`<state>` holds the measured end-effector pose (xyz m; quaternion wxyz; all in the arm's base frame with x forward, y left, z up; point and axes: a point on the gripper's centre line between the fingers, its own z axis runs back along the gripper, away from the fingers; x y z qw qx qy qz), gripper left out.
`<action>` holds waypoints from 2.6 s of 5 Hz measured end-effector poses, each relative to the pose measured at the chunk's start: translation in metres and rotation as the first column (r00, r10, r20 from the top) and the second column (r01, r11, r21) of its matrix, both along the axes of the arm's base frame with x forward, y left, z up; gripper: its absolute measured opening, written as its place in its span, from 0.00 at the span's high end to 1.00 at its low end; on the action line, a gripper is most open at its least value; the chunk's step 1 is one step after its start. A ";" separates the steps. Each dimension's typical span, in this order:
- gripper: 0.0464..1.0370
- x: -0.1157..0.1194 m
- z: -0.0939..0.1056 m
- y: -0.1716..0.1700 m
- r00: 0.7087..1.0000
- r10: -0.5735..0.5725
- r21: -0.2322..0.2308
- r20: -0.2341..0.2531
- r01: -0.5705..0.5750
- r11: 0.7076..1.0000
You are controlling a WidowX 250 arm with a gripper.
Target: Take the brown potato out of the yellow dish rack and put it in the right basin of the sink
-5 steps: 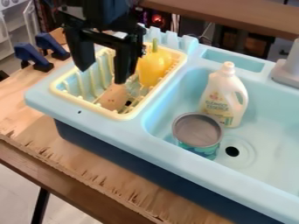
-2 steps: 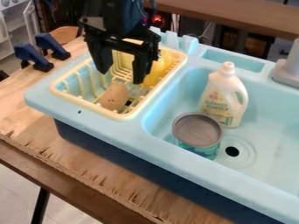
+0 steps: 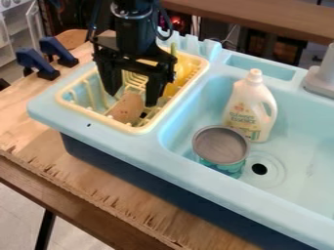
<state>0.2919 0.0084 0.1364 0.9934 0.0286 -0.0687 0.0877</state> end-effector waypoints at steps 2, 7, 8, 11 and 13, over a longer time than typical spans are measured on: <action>0.04 0.002 -0.014 0.008 0.999 0.030 0.002 -0.018 -0.030 1.000; 0.47 0.006 -0.034 0.007 0.999 0.024 -0.046 -0.032 -0.025 0.999; 0.53 -0.002 -0.027 0.006 0.999 -0.016 -0.057 -0.042 0.013 0.998; 0.54 -0.016 0.062 -0.007 0.987 -0.140 -0.019 0.083 0.143 0.990; 0.54 -0.040 0.086 -0.103 0.938 -0.298 -0.068 0.178 0.314 0.947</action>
